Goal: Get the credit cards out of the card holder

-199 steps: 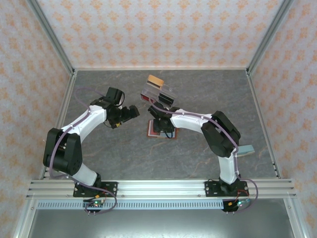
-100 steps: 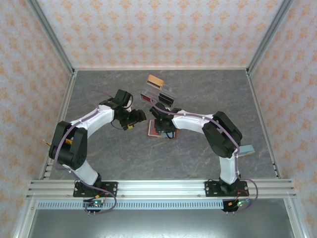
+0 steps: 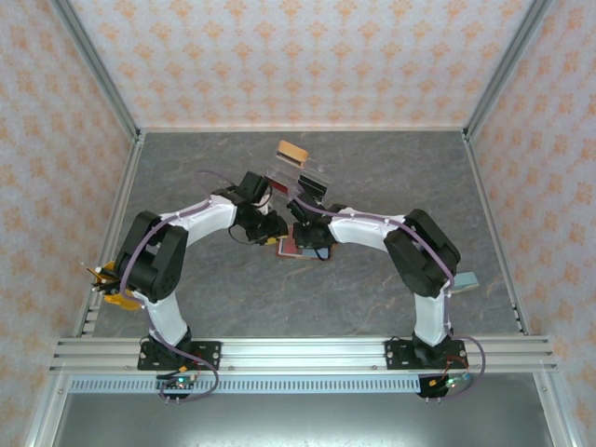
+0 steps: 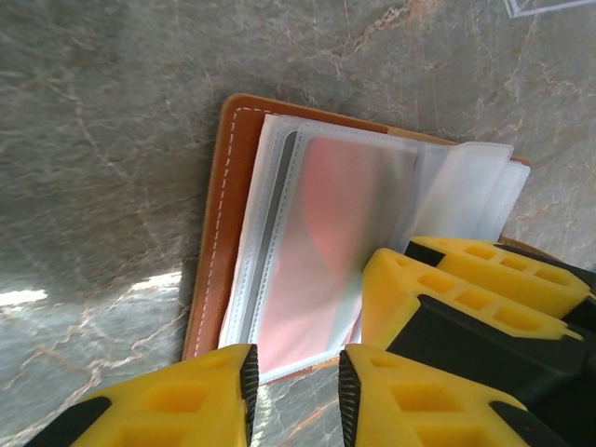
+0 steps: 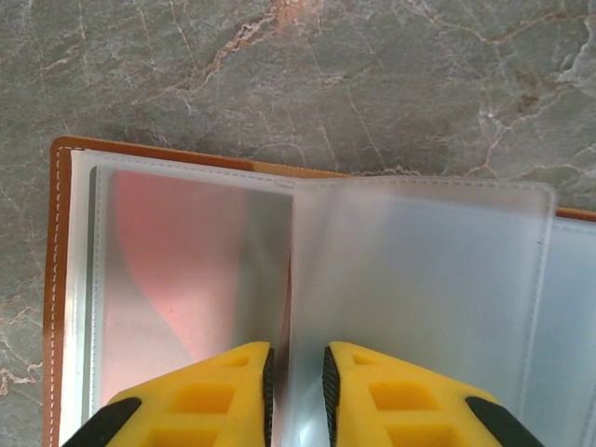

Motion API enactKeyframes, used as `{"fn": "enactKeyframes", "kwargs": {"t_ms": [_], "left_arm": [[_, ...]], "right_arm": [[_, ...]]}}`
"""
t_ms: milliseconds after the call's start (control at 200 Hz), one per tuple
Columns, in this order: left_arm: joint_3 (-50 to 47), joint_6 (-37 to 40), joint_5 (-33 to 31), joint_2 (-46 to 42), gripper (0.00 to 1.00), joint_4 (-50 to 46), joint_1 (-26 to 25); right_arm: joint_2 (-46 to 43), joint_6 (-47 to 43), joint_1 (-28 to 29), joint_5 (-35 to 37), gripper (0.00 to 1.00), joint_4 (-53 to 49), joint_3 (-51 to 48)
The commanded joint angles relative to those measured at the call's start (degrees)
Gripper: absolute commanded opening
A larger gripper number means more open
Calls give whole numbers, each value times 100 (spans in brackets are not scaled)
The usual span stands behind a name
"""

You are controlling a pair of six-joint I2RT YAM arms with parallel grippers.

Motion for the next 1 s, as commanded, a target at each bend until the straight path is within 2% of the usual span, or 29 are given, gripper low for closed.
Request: {"fn": "enactKeyframes", "kwargs": {"t_ms": [0,135,485,746,996], "left_arm": [[211,-59,61,158,30,55,-33],[274,-53,95,294,27,56,-51],[350,-36,104,541,27,-23,-68],[376,-8,-63,587,31,-164,-78],[392,0,89,824,31,-121,-86]], "right_arm": [[174,83,-95,44,23,-237,-284],[157,92,-112,-24,22,-195,-328],[147,109,-129,-81,21,-149,-361],[185,124,-131,-93,21,-149,-355],[222,122,-138,-149,19,-132,-364]]}}
